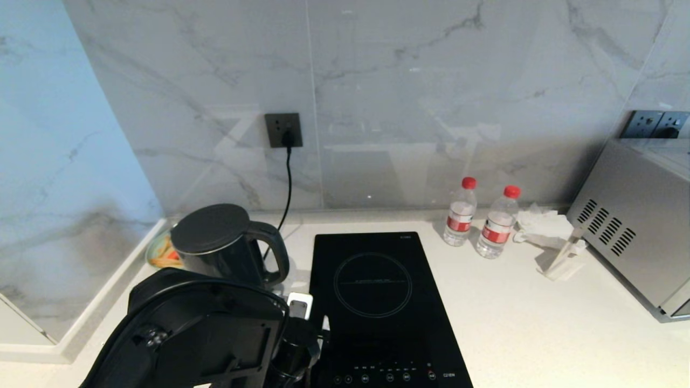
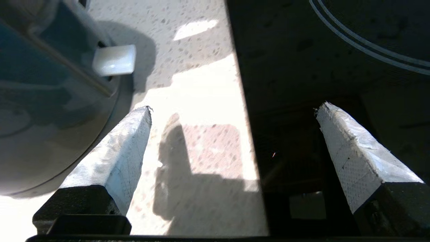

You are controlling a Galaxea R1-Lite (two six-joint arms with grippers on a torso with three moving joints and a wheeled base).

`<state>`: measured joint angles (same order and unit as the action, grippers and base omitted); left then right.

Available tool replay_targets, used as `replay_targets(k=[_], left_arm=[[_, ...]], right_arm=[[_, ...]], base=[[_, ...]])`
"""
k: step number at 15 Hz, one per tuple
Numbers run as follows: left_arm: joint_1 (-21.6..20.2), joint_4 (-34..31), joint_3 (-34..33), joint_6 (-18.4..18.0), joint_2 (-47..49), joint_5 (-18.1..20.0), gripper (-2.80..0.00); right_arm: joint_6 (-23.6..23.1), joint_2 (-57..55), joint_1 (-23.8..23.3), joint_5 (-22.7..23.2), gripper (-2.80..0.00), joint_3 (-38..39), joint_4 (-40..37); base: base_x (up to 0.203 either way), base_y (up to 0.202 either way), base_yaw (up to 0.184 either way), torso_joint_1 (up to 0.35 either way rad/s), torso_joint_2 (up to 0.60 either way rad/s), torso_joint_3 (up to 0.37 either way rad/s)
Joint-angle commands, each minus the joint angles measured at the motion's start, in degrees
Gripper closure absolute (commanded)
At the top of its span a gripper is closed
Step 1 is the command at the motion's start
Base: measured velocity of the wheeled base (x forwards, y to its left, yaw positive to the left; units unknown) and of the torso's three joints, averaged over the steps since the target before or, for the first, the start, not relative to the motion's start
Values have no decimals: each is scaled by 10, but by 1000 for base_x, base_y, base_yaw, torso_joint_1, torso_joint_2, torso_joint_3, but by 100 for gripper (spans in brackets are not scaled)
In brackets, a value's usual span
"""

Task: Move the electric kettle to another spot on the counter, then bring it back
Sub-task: Finish boiling water

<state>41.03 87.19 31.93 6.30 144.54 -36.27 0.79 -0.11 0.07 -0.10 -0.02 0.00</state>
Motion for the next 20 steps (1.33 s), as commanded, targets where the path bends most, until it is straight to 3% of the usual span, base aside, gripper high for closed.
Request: replay_targets(k=[1, 5, 20], left_arm=[[-2, 5, 17, 0, 8, -2, -280], [-3, -18, 57, 0, 7, -3, -280], [-13, -78, 87, -5, -1, -9, -280]], right_arm=[[0, 0, 0, 0, 0, 0, 0], [0, 0, 0, 0, 0, 0, 0], [0, 0, 0, 0, 0, 0, 0]], base=[[0, 0, 0, 0, 0, 0], [0, 0, 0, 0, 0, 0], [0, 0, 0, 0, 0, 0]])
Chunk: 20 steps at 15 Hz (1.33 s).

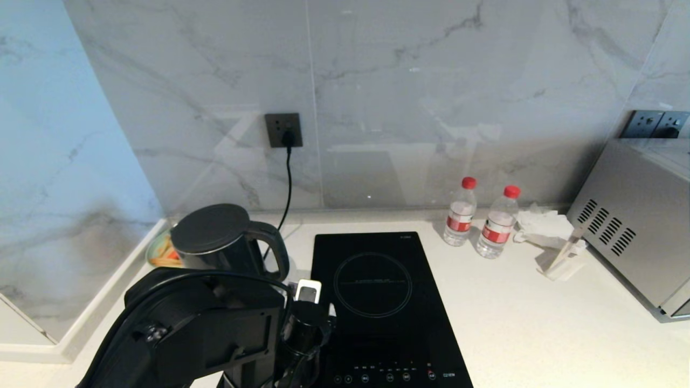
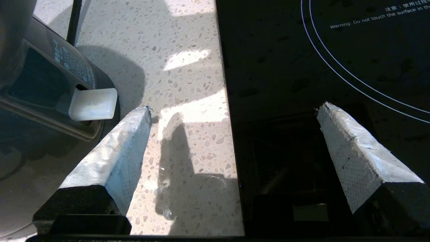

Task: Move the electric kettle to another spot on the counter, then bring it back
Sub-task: Finish boiling water

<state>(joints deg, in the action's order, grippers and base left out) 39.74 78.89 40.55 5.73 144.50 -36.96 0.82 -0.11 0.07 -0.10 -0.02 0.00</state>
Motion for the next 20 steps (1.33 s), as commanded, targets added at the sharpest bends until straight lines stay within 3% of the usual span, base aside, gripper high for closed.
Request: replay_targets(k=[1, 20], left_arm=[[-3, 5, 1, 1, 0, -2, -280], [-15, 13, 1, 2, 3, -20, -280]], right_arm=[[0, 0, 0, 0, 0, 0, 0], [0, 0, 0, 0, 0, 0, 0]], base=[[0, 0, 0, 0, 0, 0], [0, 0, 0, 0, 0, 0]])
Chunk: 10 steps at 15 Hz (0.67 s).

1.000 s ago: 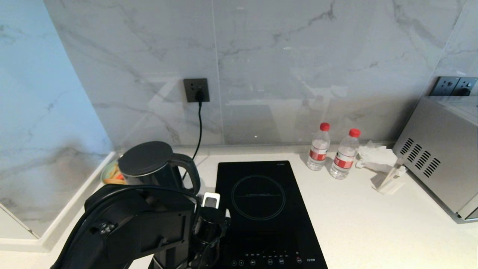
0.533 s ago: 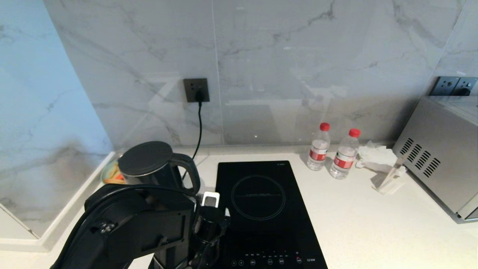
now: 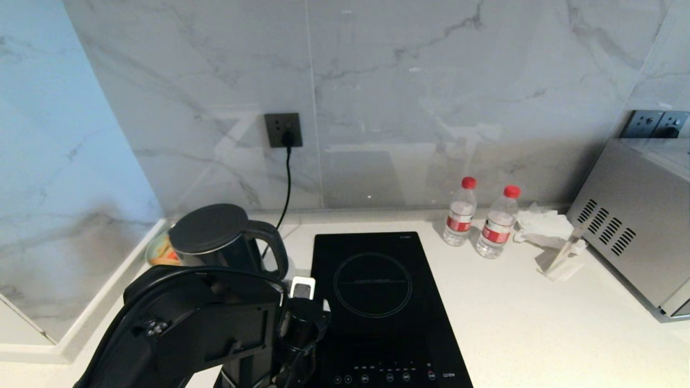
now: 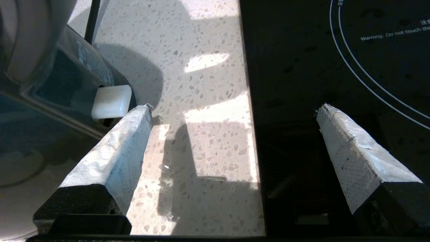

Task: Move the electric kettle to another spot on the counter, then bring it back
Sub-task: Finish boiling water

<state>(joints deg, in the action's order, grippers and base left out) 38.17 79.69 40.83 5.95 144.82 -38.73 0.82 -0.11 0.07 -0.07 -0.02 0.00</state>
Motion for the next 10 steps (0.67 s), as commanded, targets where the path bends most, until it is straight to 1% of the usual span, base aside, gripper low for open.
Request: replay_targets(k=[1, 3, 6, 10], left_arm=[[2, 5, -2, 1, -1, -2, -280], [7, 10, -15, 2, -5, 0, -280], [35, 72, -71, -3, -7, 1, -280], [43, 80, -134, -2, -16, 12, -280]], right_arm=[[0, 0, -1, 0, 0, 0, 0], [0, 0, -1, 0, 0, 0, 0], [0, 0, 0, 0, 0, -1, 0], [0, 0, 0, 0, 0, 0, 0]], base=[[0, 0, 0, 0, 0, 0], [0, 0, 0, 0, 0, 0], [0, 0, 0, 0, 0, 0], [0, 0, 0, 0, 0, 0]])
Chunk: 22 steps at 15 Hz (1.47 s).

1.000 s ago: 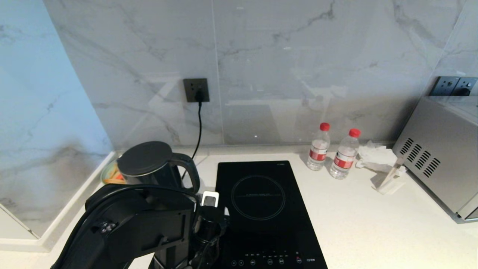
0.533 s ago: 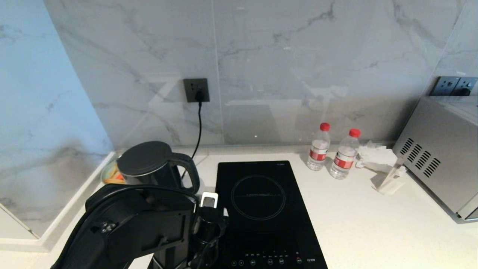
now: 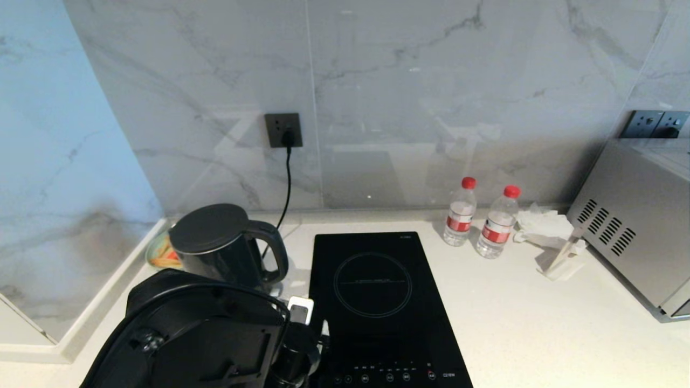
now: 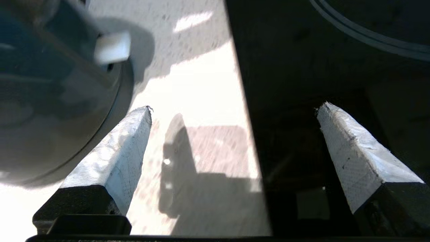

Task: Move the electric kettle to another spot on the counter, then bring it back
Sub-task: Finish boiling water, then pick up the kettle

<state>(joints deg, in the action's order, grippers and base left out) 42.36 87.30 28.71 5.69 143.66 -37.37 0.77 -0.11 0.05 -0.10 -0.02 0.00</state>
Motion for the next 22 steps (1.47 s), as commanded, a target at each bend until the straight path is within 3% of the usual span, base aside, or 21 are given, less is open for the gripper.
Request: replay_targets(k=[1, 9, 22], left_arm=[[4, 4, -26, 2, -11, 0, -280], [11, 4, -44, 3, -129, 2, -280], [0, 4, 15, 0, -164, 1, -280]], right_arm=[[0, 0, 0, 0, 0, 0, 0], [0, 0, 0, 0, 0, 0, 0], [0, 0, 0, 0, 0, -1, 0]], base=[[0, 0, 0, 0, 0, 0], [0, 0, 0, 0, 0, 0], [0, 0, 0, 0, 0, 0]])
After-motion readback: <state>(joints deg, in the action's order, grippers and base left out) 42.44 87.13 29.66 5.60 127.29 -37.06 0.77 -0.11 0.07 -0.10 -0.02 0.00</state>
